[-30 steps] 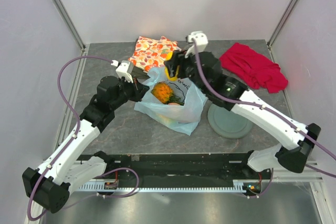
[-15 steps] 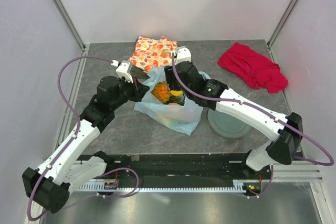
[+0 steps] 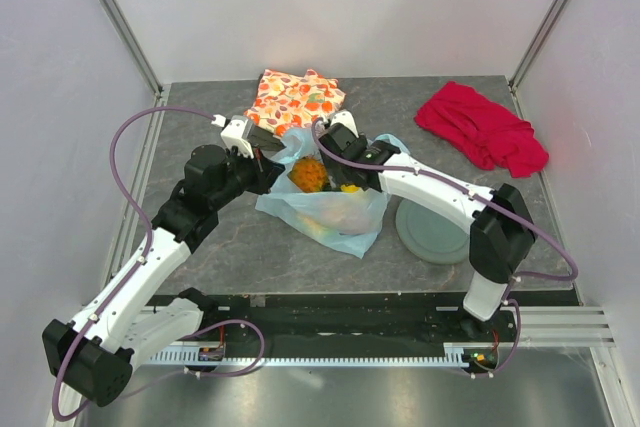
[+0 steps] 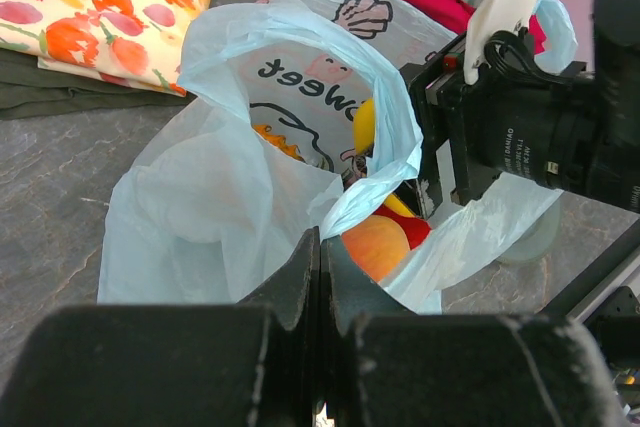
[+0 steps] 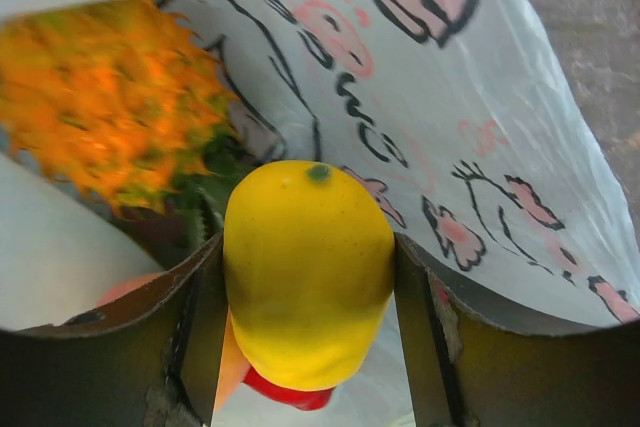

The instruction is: Place the fruits into the plastic bag

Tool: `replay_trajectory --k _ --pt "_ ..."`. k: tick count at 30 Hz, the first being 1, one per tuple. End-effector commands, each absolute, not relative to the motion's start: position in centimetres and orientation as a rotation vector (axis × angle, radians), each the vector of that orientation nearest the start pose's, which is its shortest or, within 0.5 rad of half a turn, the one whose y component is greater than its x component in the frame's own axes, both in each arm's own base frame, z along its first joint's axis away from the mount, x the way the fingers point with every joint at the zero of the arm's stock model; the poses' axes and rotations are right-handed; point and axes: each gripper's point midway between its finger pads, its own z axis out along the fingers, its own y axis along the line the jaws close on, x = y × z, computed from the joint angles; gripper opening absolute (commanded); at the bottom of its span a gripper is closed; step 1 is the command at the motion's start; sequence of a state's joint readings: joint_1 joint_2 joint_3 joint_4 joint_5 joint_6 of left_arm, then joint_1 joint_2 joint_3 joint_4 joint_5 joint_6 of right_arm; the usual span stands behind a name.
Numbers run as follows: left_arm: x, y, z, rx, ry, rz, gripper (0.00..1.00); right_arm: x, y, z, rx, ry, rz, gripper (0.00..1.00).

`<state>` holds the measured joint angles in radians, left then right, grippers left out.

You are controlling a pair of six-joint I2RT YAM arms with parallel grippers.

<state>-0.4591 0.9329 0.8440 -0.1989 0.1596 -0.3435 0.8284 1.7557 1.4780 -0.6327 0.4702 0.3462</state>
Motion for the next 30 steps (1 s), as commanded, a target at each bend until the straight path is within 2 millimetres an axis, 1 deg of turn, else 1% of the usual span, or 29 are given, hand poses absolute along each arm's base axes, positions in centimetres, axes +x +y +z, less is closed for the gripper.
replay_trajectory --k 1,3,5,8,9,11,14,15,18,21,24,25,27,30 --pt "28.6 -18.4 27.2 0.218 1.839 -0.695 0.01 34.9 25.5 16.6 -0.322 2.325 -0.101 0.0" --pt "28.6 -18.3 27.3 0.218 1.837 -0.693 0.02 35.0 24.9 15.7 -0.335 2.346 -0.14 0.01" --pt "28.6 -18.3 27.3 0.219 1.839 -0.691 0.02 34.9 24.9 14.8 -0.362 2.369 -0.161 0.04" --pt "28.6 -18.3 27.3 0.221 1.837 -0.691 0.02 34.7 25.2 13.9 -0.369 2.398 -0.144 0.12" --pt "28.6 -18.3 27.5 0.221 1.834 -0.691 0.01 34.7 25.4 13.8 -0.367 2.403 -0.134 0.16" --pt "28.6 -18.2 27.4 0.217 1.833 -0.687 0.01 34.7 25.6 13.4 -0.371 2.418 -0.117 0.2" --pt "28.5 -18.2 27.3 0.216 1.835 -0.685 0.01 34.8 25.9 13.1 -0.374 2.431 -0.1 0.29" --pt "28.5 -18.2 27.4 0.216 1.833 -0.686 0.02 34.8 25.9 13.1 -0.374 2.434 -0.094 0.34" --pt "28.5 -18.2 27.3 0.216 1.835 -0.685 0.02 34.7 26.0 12.9 -0.372 2.444 -0.08 0.46" --pt "28.5 -18.1 27.4 0.215 1.832 -0.685 0.02 34.7 26.1 12.9 -0.373 2.448 -0.065 0.53" --pt "28.5 -18.1 27.5 0.214 1.831 -0.686 0.02 34.7 26.1 12.9 -0.369 2.451 -0.057 0.56" --pt "28.5 -18.1 27.4 0.211 1.832 -0.683 0.02 34.7 26.1 12.9 -0.369 2.451 -0.057 0.65" --pt "28.5 -18.1 27.5 0.212 1.829 -0.685 0.02 34.6 26.2 12.8 -0.374 2.454 -0.052 0.74" --pt "28.5 -18.0 27.5 0.209 1.829 -0.681 0.02 34.7 26.3 13.1 -0.368 2.448 -0.037 0.74"
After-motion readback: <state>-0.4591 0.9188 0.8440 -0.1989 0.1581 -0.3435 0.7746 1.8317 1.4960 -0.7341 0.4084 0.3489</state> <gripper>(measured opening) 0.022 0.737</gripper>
